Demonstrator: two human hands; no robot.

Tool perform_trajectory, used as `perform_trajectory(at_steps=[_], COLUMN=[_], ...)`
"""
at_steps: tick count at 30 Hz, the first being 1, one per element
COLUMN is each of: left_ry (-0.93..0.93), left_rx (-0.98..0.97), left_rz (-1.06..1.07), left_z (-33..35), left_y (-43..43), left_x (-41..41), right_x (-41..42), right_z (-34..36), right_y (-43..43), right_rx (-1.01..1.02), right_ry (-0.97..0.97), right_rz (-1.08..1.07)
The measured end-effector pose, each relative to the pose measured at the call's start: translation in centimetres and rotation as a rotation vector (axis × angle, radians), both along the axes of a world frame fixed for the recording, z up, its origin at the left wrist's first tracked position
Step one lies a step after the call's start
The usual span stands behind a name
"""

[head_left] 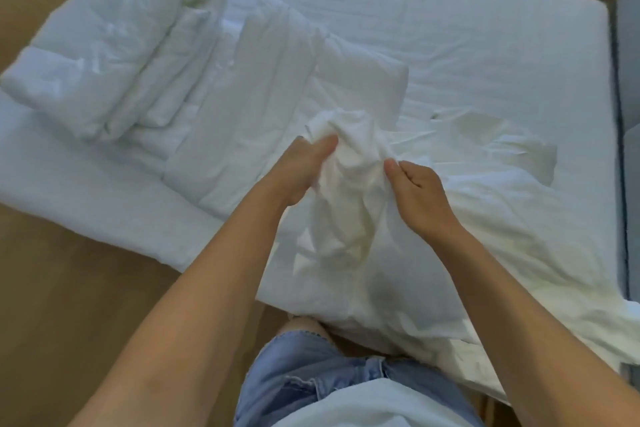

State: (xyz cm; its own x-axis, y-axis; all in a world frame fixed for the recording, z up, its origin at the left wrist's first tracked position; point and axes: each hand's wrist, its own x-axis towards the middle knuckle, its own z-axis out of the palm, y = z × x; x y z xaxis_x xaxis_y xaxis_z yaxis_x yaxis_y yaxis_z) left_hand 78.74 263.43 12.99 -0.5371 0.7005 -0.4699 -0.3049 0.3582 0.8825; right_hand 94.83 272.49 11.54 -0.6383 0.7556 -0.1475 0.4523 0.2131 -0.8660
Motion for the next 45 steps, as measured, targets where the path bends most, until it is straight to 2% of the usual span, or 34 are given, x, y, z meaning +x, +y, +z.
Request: perform_trajectory(at_steps=[3,5,7,9,12,15,18,23,27,29,31,33,35,38,40,43,45], left_ry=[-0.074,-0.050,0.006,-0.014,-0.159,-0.226,-0.215,-0.242,-0.076,-0.097,-0.116,-0.001,0.065,0.021,0.102,0.310,0.336], left_rx=[0.025,0.015,0.006,0.048,0.116,0.071,0.043,0.152,0.104,0.131,0.030,-0.213,-0.337,-0.268,-0.241,-0.413,-0.474], left_rz=[0.256,0.244,0.117,-0.018,-0.256,-0.457,-0.287,-0.089,-0.037,-0.062,-0.133,-0.216,-0.085,0.240,0.348,0.269,0.191], left_z=[1.4,2.3,2.3,1.7,0.4,-1.0,-0.7,2.7,3.2,1.4,-1.7,-5.2,-7.6,-7.2,-5.7,-4.9,-5.5], left_y=[-1.1,-2.1,-2.7,-2.8,-3.2,-4.1,-5.1,-4.3,-2.5,-3.6,-5.6,-7.3,-7.8,-7.9,-8.5,-8.9,-7.9], left_x=[-5.9,-9.0,-10.2,-10.1,-9.3,-8.0,-9.3,-14.1,-15.8,-16.9,-15.9,-13.4,-11.7,-13.9,-17.3,-19.6,-18.8], right_x=[-2.6,-4.5,-6.4,-8.1,-10.1,-12.0,-12.4,-15.5,-20.7,-21.4,-21.3,-21.0,-20.9,-21.4,-22.5,-24.6,-25.3], right_z=[0.5,0.7,0.6,0.8,0.9,1.6,1.8,3.8,4.9,3.4,1.4,-0.4,-1.4,-2.1,-2.1,-2.5,-3.4], right_y=[0.5,0.1,-1.4,-3.5,-6.0,-6.3,-5.3,-5.1,-4.3,-4.1,-4.2,-4.6,-5.0,-5.9,-7.3,-10.0,-11.0], right_rx=[0.112,0.201,0.206,0.201,0.213,0.120,0.072,0.062,-0.032,-0.113,-0.181,-0.208,-0.205,-0.248,-0.300,-0.385,-0.424], right_ry=[-0.029,-0.089,-0.095,-0.076,0.013,0.097,0.091,0.160,0.226,0.192,0.137,0.083,0.034,0.028,0.041,0.066,0.058], right_rz=[-0.260,-0.288,-0.239,-0.137,-0.043,-0.099,-0.125,-0.082,-0.018,-0.064,-0.120,-0.132,-0.111,-0.045,0.008,0.068,0.082])
